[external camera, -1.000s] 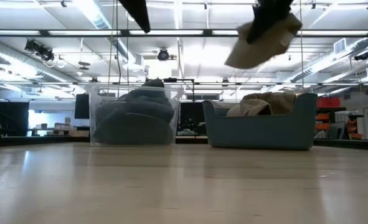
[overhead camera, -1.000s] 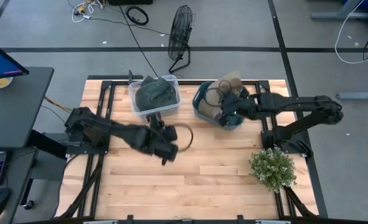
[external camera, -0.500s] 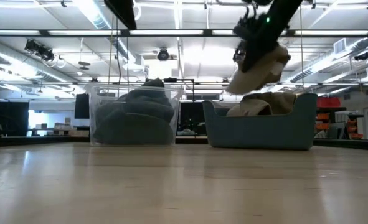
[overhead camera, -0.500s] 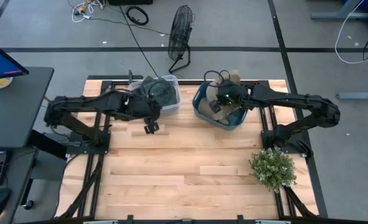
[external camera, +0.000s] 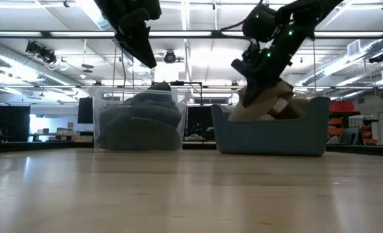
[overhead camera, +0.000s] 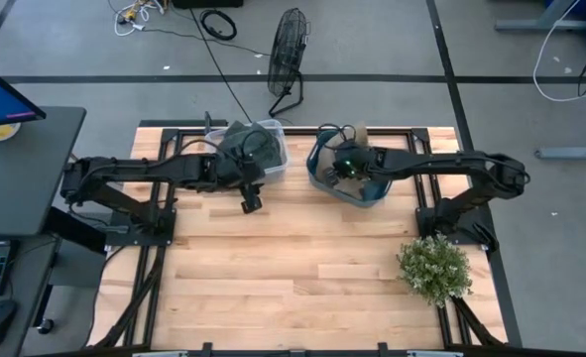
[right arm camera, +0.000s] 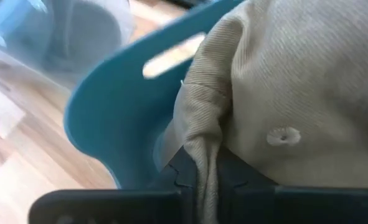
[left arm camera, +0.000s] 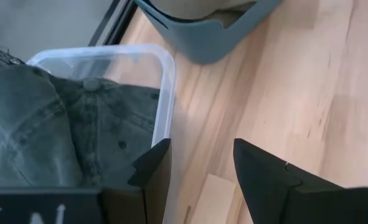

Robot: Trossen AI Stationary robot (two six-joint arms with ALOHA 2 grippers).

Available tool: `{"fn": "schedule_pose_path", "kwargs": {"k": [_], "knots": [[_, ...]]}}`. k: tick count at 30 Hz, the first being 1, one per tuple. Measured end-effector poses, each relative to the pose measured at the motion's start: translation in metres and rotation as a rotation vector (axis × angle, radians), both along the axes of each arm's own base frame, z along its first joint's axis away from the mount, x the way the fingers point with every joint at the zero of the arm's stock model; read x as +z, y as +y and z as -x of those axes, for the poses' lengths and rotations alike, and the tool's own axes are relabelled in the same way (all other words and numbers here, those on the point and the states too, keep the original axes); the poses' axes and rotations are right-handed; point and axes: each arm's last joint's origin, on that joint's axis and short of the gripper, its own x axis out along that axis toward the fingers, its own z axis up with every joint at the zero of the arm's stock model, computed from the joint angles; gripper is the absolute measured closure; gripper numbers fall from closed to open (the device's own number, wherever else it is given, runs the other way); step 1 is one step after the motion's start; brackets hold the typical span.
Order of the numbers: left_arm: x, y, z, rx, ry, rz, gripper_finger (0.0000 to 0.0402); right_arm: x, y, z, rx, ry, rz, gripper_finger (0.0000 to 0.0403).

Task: Pick & Place hat
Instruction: Put the brown cap into the blue bin

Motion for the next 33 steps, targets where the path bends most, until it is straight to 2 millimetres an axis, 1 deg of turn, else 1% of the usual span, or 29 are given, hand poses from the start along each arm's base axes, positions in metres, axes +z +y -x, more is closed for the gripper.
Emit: {"fn": "schedule_pose_path", "kwargs": {"k": [3, 6, 9, 12, 18, 24, 29, 33], "knots": [[0.0, 0.001, 0.0, -0.002, -0.004, 0.006, 0.0225, -0.01, 0.0, -0.003, 0.017, 0.028, -0.034, 0.0383], [0.0, 0.001, 0.0, -0.002, -0.003, 0.006, 0.0225, -0.011, 0.0, -0.004, 0.051, 0.031, -0.05, 0.0378], [0.0, 0.001, 0.0, -0.002, -0.003, 0.007, 0.0225, -0.009, 0.001, -0.003, 0.083, 0.02, -0.069, 0.0361], [0.0, 0.001, 0.0, -0.002, -0.003, 0.007, 0.0225, -0.005, 0.004, 0.0, 0.122, 0.02, -0.075, 0.0334], [0.0, 0.001, 0.0, 0.001, -0.004, 0.01, 0.0225, 0.014, 0.012, 0.011, 0.172, -0.015, -0.062, 0.0269], [0.0, 0.0, 0.0, 0.011, -0.01, 0.019, 0.0225, 0.036, 0.019, 0.032, 0.192, -0.027, -0.039, 0.022], [0.0, 0.0, 0.0, 0.013, -0.012, 0.022, 0.0225, 0.053, 0.026, 0.053, 0.295, 0.01, 0.045, 0.0203], [0.0, 0.0, 0.0, 0.012, -0.011, 0.021, 0.0225, 0.073, 0.03, 0.066, 0.339, -0.064, 0.133, 0.0207]]}}
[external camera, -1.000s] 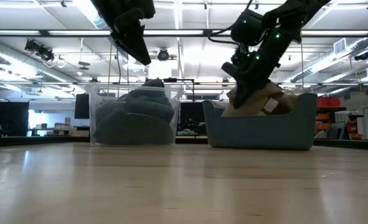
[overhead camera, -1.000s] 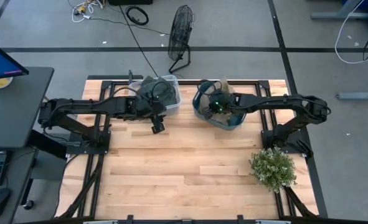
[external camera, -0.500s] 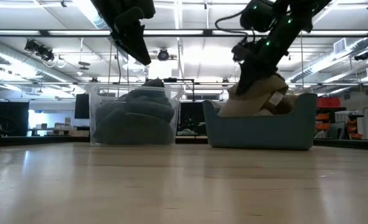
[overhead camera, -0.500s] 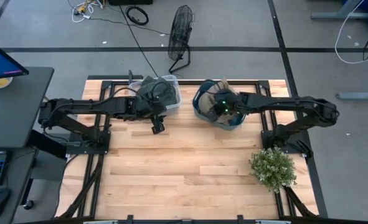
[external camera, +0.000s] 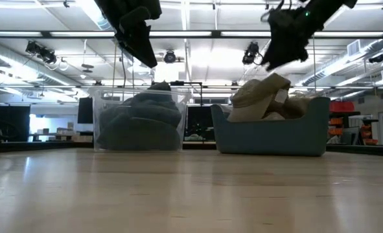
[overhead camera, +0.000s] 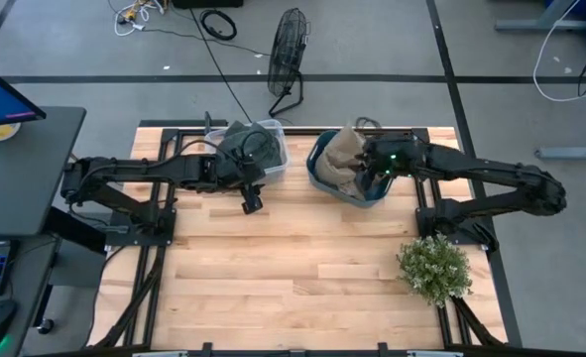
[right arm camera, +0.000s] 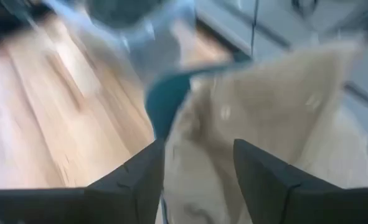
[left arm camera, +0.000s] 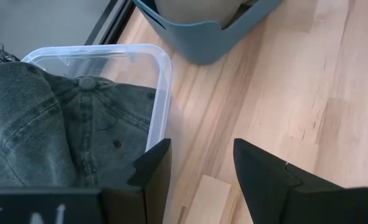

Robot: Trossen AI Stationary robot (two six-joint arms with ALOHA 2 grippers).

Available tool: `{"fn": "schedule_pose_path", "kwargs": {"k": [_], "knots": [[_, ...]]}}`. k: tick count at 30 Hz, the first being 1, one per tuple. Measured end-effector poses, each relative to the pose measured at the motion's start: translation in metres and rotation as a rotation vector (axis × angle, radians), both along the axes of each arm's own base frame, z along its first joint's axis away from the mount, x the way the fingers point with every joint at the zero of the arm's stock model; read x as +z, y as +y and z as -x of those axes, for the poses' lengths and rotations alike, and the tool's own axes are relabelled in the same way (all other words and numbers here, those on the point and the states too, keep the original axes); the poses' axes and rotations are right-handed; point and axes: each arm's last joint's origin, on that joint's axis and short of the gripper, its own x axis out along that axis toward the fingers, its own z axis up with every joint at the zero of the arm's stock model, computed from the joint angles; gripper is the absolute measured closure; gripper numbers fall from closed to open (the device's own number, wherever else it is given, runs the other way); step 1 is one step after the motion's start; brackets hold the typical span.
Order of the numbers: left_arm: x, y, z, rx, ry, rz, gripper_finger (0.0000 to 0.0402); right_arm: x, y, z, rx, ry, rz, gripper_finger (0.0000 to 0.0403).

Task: Pick & Place hat
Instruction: Put the brown cap into the blue bin

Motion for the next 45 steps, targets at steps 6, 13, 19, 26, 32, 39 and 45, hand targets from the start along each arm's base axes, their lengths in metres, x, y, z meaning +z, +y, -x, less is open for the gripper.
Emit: {"fn": "schedule_pose_path", "kwargs": {"k": [6, 13, 19, 26, 32, 39, 45], "knots": [[0.0, 0.0, 0.0, -0.005, -0.003, -0.005, 0.0225, 0.035, 0.001, 0.004, 0.084, -0.233, 0.213, 0.0249], [0.002, 0.0, -0.003, -0.006, -0.031, -0.009, 0.0225, 0.033, -0.01, -0.018, 0.154, -0.219, 0.393, 0.0352], [0.003, 0.0, -0.003, -0.007, -0.037, -0.01, 0.0225, -0.003, -0.024, -0.048, 0.18, -0.06, 0.352, 0.0392], [0.003, 0.0, -0.003, -0.006, -0.036, -0.009, 0.0225, -0.05, -0.046, -0.062, 0.067, 0.187, 0.296, 0.0399], [0.002, 0.0, -0.003, -0.006, -0.034, -0.009, 0.0225, -0.084, -0.053, -0.055, -0.025, 0.414, 0.152, 0.0401], [0.002, 0.0, -0.003, -0.006, -0.033, -0.008, 0.0225, -0.109, -0.052, -0.061, 0.029, 0.466, 0.01, 0.0402], [0.002, 0.0, -0.003, -0.001, -0.036, -0.005, 0.0225, -0.106, -0.05, -0.062, 0.081, 0.412, -0.046, 0.0402]]}}
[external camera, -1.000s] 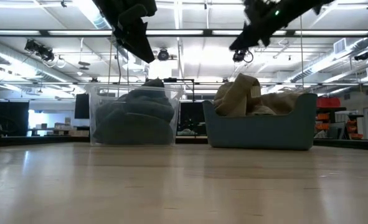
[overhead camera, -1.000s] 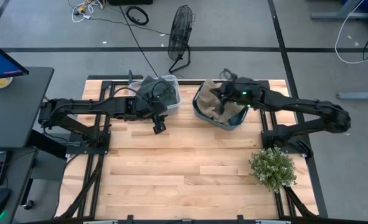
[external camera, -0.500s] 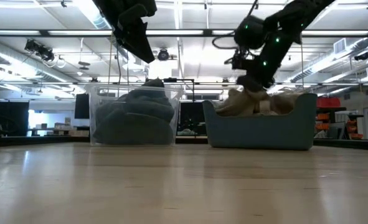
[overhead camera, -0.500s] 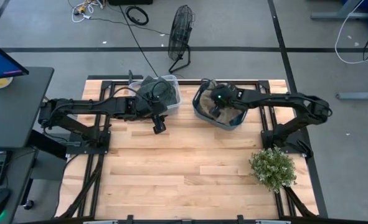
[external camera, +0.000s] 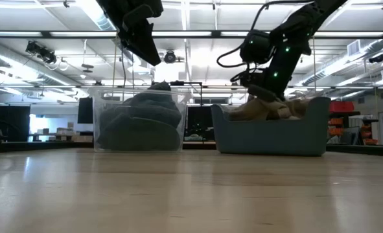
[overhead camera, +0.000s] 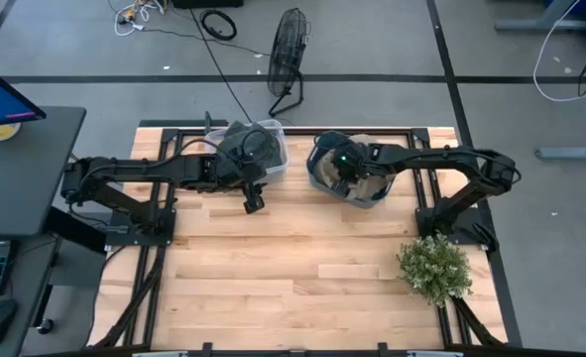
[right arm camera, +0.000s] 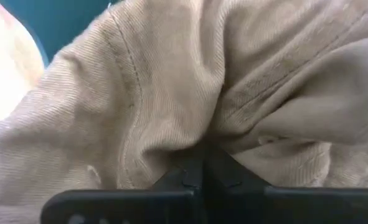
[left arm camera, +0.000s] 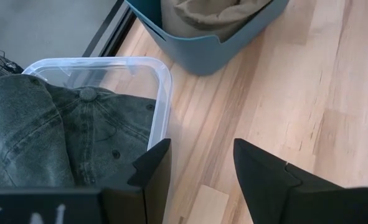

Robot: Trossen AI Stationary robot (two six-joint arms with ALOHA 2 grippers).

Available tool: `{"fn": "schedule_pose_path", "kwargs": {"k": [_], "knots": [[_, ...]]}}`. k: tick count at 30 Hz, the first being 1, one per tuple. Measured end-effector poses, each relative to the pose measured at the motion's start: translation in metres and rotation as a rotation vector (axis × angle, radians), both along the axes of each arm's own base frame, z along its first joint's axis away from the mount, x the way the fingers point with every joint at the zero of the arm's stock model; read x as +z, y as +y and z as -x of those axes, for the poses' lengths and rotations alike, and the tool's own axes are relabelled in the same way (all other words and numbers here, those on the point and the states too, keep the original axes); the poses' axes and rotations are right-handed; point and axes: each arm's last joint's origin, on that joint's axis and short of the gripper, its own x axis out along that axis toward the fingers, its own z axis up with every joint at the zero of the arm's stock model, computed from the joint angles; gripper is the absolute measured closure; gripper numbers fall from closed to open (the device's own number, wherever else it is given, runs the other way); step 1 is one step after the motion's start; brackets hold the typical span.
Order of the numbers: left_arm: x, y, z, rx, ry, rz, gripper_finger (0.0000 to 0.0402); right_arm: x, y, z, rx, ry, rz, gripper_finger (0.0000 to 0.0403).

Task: Pick & Place hat
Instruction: Put the brown cap into the blue bin

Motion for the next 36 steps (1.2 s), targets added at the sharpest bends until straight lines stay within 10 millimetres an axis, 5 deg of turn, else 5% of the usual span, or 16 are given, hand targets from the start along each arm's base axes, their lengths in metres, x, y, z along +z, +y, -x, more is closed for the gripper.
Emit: {"fn": "schedule_pose_path", "kwargs": {"k": [5, 13, 18, 25, 30, 36], "knots": [[0.0, 0.0, 0.0, -0.002, 0.001, -0.002, 0.0225, 0.016, 0.008, 0.009, 0.003, -0.028, -0.02, 0.0399], [0.005, 0.0, 0.0, 0.007, -0.039, 0.003, 0.0225, 0.078, 0.031, 0.022, 0.057, -0.151, 0.027, 0.0394], [0.009, -0.001, 0.004, 0.023, -0.067, 0.016, 0.0225, 0.097, 0.042, 0.033, 0.101, -0.196, 0.051, 0.0393], [0.009, -0.002, 0.003, 0.016, -0.068, 0.014, 0.0225, 0.09, 0.046, 0.044, -0.012, -0.049, 0.083, 0.0392], [0.009, -0.002, 0.003, 0.016, -0.068, 0.014, 0.0225, 0.072, 0.04, 0.035, -0.031, 0.046, 0.161, 0.0392], [0.009, -0.002, 0.003, 0.015, -0.068, 0.013, 0.0225, 0.076, 0.033, 0.024, -0.005, 0.021, 0.349, 0.04]]}}
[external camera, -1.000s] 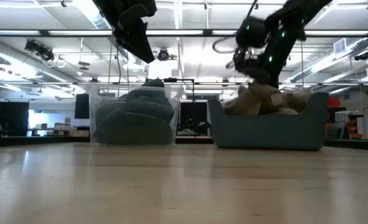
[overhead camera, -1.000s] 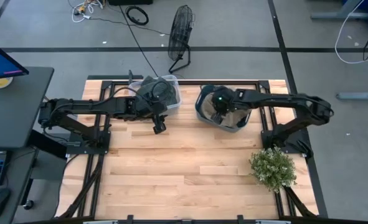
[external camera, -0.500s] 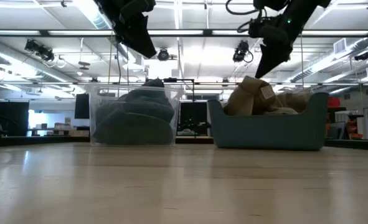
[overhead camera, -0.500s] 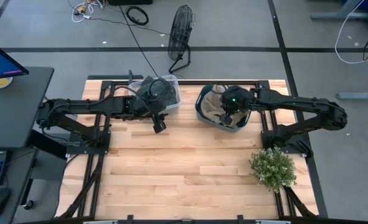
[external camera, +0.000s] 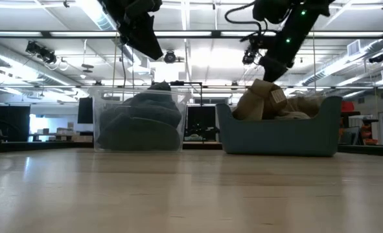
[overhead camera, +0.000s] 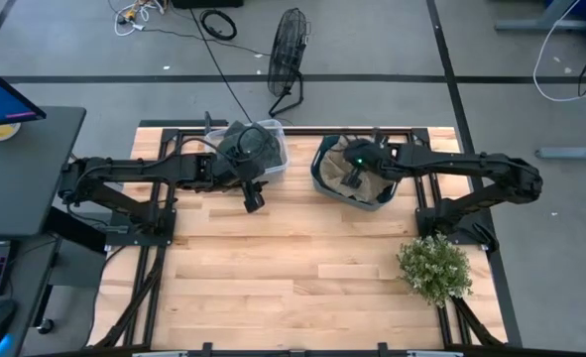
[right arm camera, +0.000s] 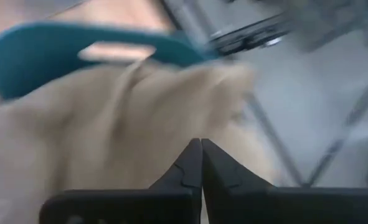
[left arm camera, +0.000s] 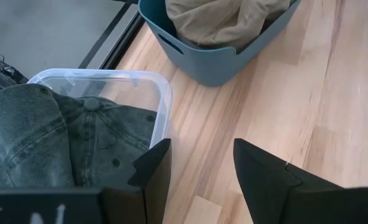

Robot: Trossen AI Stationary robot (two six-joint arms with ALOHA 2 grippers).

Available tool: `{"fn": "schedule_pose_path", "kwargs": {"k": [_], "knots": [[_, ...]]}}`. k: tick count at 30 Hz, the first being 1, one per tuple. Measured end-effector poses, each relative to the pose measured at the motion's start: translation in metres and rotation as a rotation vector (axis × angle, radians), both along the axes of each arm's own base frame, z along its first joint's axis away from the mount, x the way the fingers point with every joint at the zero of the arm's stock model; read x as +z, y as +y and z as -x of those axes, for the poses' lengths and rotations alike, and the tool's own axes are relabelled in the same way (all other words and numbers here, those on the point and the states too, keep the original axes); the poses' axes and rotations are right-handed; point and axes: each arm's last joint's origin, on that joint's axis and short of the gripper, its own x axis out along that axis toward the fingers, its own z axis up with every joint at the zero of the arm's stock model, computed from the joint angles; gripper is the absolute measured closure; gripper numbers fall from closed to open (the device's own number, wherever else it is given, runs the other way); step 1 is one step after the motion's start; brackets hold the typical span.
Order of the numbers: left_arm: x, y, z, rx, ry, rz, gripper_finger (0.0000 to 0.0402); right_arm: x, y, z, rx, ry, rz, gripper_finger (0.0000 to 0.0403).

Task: Pick & Place hat
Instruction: Put the brown cap into the blue bin

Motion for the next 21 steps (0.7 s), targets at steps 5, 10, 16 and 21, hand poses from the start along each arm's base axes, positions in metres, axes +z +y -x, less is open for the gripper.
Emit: {"fn": "schedule_pose_path", "kwargs": {"k": [5, 10, 16, 21], "knots": [[0.0, 0.0, 0.0, 0.0, -0.001, 0.0, 0.0225, 0.007, -0.018, -0.007, -0.012, -0.037, 0.15, 0.0398], [0.0, 0.0, 0.0, 0.0, 0.0, 0.0, 0.0225, -0.006, -0.038, -0.016, -0.009, -0.063, 0.091, 0.04], [-0.001, 0.0, 0.0, 0.0, 0.007, 0.0, 0.0225, -0.046, -0.054, -0.021, -0.08, 0.059, -0.05, 0.04], [-0.001, 0.0, 0.0, -0.001, 0.007, -0.001, 0.0225, -0.077, -0.057, -0.026, -0.103, 0.123, -0.225, 0.04]]}}
